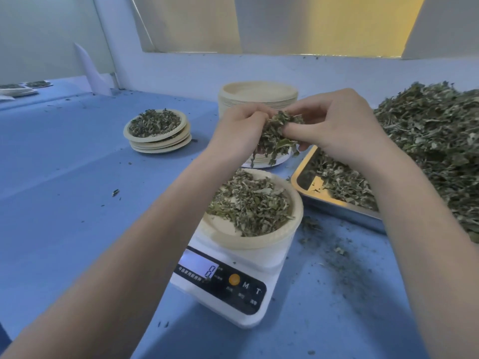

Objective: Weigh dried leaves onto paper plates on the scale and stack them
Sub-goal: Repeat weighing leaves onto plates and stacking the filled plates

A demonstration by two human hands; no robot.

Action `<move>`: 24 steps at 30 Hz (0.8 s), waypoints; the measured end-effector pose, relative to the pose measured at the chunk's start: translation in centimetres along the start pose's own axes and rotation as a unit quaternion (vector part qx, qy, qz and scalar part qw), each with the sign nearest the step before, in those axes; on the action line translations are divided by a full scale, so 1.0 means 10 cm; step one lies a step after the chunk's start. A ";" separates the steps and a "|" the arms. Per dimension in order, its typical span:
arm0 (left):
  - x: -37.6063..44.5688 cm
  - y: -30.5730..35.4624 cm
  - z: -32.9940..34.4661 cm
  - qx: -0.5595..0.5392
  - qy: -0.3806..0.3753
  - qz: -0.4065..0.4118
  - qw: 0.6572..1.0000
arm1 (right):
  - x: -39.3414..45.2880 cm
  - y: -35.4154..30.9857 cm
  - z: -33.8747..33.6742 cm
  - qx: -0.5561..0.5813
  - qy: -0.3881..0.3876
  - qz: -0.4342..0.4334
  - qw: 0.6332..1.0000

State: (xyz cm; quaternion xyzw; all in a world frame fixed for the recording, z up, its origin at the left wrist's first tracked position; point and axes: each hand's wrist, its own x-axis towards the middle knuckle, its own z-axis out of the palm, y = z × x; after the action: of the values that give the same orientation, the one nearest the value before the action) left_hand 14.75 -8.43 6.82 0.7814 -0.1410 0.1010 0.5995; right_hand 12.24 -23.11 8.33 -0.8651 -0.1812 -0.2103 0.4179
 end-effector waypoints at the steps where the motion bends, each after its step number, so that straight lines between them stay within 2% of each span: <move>1: 0.05 0.02 0.07 0.005 -0.005 0.007 1.000 | 0.00 0.04 -0.07 -0.011 0.011 0.005 1.000; 4: 0.17 0.09 0.33 0.028 -0.044 0.026 0.998 | 0.00 0.18 -0.29 -0.059 0.044 0.033 0.997; 6: 0.22 0.12 0.52 0.036 -0.103 0.015 0.994 | -0.01 0.29 -0.43 -0.132 0.043 0.062 0.988; 8: 0.26 0.12 0.66 0.067 -0.172 -0.019 0.983 | -0.01 0.42 -0.53 -0.235 -0.008 0.096 0.967; 11: 0.30 0.09 0.71 0.138 -0.235 -0.025 0.962 | -0.03 0.51 -0.56 -0.327 -0.135 0.152 0.923; 12: 0.31 0.06 0.68 0.162 -0.238 -0.017 0.957 | -0.03 0.50 -0.55 -0.336 -0.152 0.155 0.917; 14: 0.29 0.01 0.59 0.184 -0.229 -0.011 0.956 | -0.01 0.44 -0.49 -0.322 -0.147 0.123 0.927; 16: 0.26 -0.03 0.46 0.180 -0.204 -0.014 0.962 | 0.00 0.36 -0.38 -0.266 -0.147 0.083 0.949; 18: 0.21 -0.07 0.31 0.167 -0.168 -0.019 0.971 | -0.01 0.24 -0.20 -0.212 -0.192 0.056 0.957; 21: 0.11 -0.16 0.07 0.149 -0.123 -0.036 0.980 | -0.03 0.11 0.10 -0.195 -0.289 0.025 0.937; 24: 0.00 -0.24 -0.12 0.143 -0.082 -0.039 0.985 | -0.03 0.06 0.28 -0.225 -0.328 0.019 0.918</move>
State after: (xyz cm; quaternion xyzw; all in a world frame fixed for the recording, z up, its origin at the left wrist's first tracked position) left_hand 15.64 -6.65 4.94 0.8698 -0.1430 0.0322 0.4711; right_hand 12.88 -21.21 6.23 -0.9598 -0.2399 0.0575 0.1338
